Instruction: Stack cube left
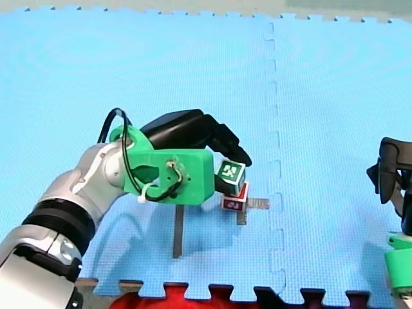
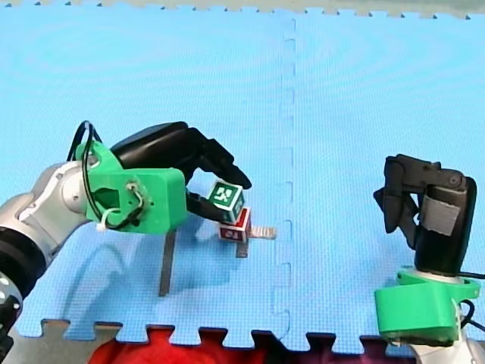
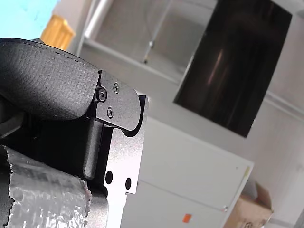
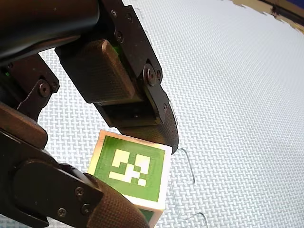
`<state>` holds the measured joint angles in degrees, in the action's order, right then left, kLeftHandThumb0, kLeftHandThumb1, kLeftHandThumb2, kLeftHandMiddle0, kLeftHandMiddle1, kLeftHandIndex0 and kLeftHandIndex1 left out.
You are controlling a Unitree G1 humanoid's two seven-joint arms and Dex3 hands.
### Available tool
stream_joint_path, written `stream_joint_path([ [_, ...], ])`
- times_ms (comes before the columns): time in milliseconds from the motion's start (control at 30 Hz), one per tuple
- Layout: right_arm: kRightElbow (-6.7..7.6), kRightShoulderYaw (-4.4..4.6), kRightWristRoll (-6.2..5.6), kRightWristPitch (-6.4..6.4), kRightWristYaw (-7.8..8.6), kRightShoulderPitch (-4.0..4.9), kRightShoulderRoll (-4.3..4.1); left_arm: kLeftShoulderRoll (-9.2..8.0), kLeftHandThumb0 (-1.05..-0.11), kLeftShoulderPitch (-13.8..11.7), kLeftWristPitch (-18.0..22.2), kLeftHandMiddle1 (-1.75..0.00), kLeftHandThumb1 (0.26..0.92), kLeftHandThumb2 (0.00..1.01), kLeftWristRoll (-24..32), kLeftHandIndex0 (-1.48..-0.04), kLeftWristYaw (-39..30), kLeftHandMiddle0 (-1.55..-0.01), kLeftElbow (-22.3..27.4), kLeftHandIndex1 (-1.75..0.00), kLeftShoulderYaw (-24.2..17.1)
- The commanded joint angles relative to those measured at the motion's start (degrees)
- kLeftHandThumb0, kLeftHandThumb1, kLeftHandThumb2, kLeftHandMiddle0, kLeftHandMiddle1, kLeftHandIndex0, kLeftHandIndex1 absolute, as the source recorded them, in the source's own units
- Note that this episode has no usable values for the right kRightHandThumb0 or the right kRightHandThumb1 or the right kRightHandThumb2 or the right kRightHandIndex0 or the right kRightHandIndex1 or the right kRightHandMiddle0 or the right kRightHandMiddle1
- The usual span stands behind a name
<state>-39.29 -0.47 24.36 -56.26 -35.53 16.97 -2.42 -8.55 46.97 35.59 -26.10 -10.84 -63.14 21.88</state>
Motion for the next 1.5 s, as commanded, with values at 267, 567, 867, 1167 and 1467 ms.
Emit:
stream_joint_path([
  [267, -0.38, 0.18, 0.00, -0.41, -0.47, 0.38, 0.21, -0.37, -0.478, 0.6, 0.1, -1.75, 0.775, 0.00, -0.5, -1.33, 1.1, -0.92, -0.9, 0.00, 0.3],
  [567, 0.33, 0.36, 0.36, 0.12, -0.70, 0.16, 0.47, -0.31, -0.479, 0.6, 1.1, -1.75, 0.777, 0.00, -3.6, -1.32, 9.0, -0.90, -2.1, 0.00, 1.6],
  [867, 0.54, 0.56, 0.24, 0.67, -0.72, 0.19, 0.82, -0.41, -0.482, 0.6, 1.1, -1.75, 0.778, 0.00, -4.5, -1.32, 11.4, -0.91, -2.4, 0.00, 2.1],
  [1167, 0.22, 0.69, 0.37, 0.84, -1.15, 0.31, 0.98, -0.38, -0.486, 0.8, 0.9, -1.75, 0.780, 0.00, -4.8, -1.31, 11.9, -0.91, -2.5, 0.00, 2.3],
  [1467, -0.51, 0.63, 0.33, 0.73, -1.42, 0.77, 0.86, 0.13, -0.491, 0.9, 1.0, -1.75, 0.782, 0.00, -4.9, -1.31, 12.1, -0.91, -2.4, 0.00, 2.7],
])
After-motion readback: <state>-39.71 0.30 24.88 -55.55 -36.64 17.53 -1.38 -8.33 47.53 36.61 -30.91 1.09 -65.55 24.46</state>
